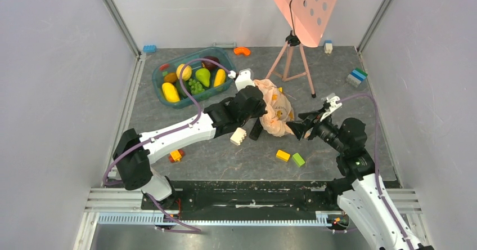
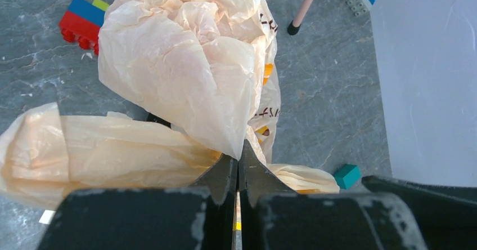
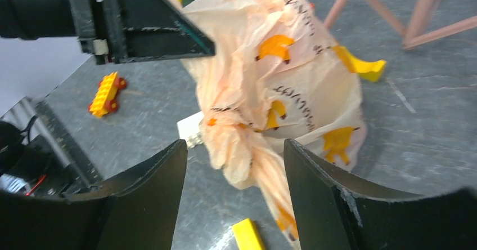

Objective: Take the fake fruits out of the plastic bag

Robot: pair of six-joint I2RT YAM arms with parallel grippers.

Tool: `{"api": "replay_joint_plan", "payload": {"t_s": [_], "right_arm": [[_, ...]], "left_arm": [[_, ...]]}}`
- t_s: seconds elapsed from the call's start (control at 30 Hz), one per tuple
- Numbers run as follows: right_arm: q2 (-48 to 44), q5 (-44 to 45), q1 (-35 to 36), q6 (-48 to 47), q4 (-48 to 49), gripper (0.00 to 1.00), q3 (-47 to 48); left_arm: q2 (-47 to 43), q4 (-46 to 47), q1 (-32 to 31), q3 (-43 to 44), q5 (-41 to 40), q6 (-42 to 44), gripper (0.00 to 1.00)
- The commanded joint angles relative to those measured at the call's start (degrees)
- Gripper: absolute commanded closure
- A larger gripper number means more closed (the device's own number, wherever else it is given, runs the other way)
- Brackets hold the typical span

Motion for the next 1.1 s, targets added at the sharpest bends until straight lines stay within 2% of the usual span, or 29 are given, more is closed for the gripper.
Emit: {"api": "replay_joint_plan", "payload": {"t_s": [0.0,0.23,0.37,0.47,0.73,0.9,1.07], "right_arm": [[0.0,0.3,5.2,1.9,-3.8,0.33,3.0],[1.0,13.5,17.7,6.2,-6.6,0.34,0.8],[4.2,21.4,23.5,10.4,-6.1,0.41,-0.2],[6.3,27.5,26.5,12.7,-6.6,0.42,0.1],[8.2,37.3,29.1,14.7,-8.8,0.33,1.4],[8.6,39.3,29.2,15.5,-8.7,0.30,1.4],[9.2,37.7,29.2,16.1,-4.9,0.30,0.7]], "left_arm": [[-1.9,-2.2,-0.1,2.3,-2.6,-1.9,0.98],[-2.3,-2.5,-0.1,3.5,-2.2,-2.4,0.98],[-1.7,-3.0,-0.1,4.4,-2.3,-2.3,0.98],[-1.6,-3.1,-0.1,4.5,-2.2,-2.3,0.98],[-1.6,-3.1,-0.1,4.3,-2.0,-2.3,0.98],[-1.6,-3.1,-0.1,4.2,-1.7,-2.3,0.98],[-1.6,-2.6,-0.1,3.7,-1.1,-2.6,0.98]]}}
